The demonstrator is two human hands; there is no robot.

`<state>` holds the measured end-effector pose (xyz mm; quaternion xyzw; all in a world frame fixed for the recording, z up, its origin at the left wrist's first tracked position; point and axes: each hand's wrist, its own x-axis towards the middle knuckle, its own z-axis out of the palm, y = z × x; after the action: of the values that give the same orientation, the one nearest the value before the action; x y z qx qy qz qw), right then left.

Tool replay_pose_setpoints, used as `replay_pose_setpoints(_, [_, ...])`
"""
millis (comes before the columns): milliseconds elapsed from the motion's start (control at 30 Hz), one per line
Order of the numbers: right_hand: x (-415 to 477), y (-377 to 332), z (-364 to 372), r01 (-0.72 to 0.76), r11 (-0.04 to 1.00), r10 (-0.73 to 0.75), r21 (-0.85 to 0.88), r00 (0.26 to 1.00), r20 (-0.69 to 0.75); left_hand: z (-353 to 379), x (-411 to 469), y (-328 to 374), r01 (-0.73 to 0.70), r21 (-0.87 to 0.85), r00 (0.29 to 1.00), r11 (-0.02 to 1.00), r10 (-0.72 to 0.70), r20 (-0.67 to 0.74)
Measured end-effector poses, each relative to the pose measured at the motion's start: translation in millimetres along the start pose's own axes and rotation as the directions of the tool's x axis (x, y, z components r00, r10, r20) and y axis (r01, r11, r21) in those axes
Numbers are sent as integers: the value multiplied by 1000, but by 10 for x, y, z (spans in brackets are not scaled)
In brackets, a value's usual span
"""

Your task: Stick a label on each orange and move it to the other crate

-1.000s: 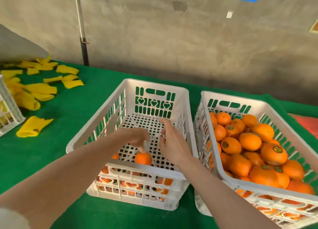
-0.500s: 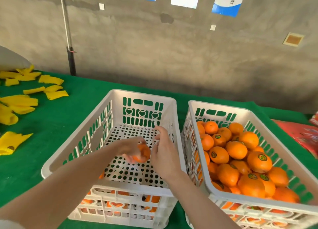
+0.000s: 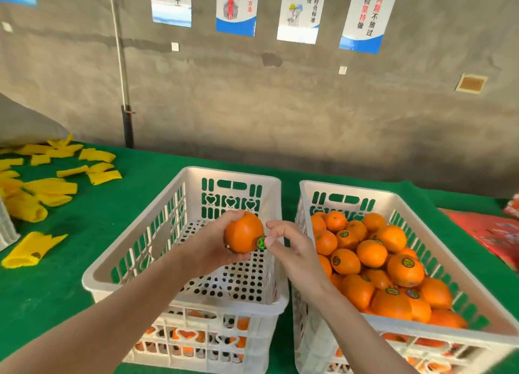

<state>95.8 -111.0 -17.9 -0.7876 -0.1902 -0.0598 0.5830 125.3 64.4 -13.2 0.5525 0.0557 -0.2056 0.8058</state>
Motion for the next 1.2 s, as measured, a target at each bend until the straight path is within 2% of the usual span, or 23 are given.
replay_pose_setpoints(167, [-261,-80,-299,57,995,-55,-77,998,23,421,-181,-154,8,48,999,999,-10,38])
replay_pose_setpoints(267, [-403,-88,-443,95,989,-94,-113,995,10,644,-265,-252,19,58,1000,998,-18,-15])
replay_pose_setpoints(367, [-527,-100,-588,136,964,-139,-230,990,6,833,-316,-325,38,74,999,997,-35,-41])
replay_pose_setpoints(533, [-734,-84,-750,176,922,-223,-346,970,-101,1121,-346,-453,29,79,999,996,-28,-22])
replay_pose_setpoints(667, [-911,-22,-849,90,969,-134,-228,973,-185,1278,-335,-579,28,89,1000,996,-29,8])
replay_pose_setpoints(767, [-999,36,-961,59,982,-88,-177,982,-166,1433,-272,-663,29,60,998,998,-32,48])
replay_pose_setpoints(833, [-1002,70,-1057,23,985,-46,-174,991,-127,1592,-193,-711,20,118,996,993,-31,88])
replay_pose_setpoints(967, [-904,168,-1350,-32,958,-36,-283,972,-233,1960,-53,-820,-149,264,989,953,150,18])
replay_pose_setpoints(1000, [-866,200,-1454,-50,958,-31,-283,961,-273,2008,-13,-861,-229,392,967,891,255,-15])
replay_pose_setpoints(1033, [-830,241,-1567,-72,955,-22,-286,949,-313,2021,37,-914,-311,590,921,745,389,-6])
replay_pose_setpoints(1067, [-791,290,-1684,-105,952,-4,-289,936,-353,2015,93,-973,-350,777,870,523,490,61])
replay_pose_setpoints(1100, [-748,344,-1804,-150,948,30,-282,921,-389,1976,159,-1033,-319,903,852,287,505,140])
replay_pose_setpoints(1133, [-701,402,-1920,-200,942,73,-268,905,-419,1939,239,-1095,-263,959,871,109,455,187])
replay_pose_setpoints(1200, [-590,529,-2104,-279,925,137,-258,878,-458,1882,370,-1213,-192,979,925,-71,321,205])
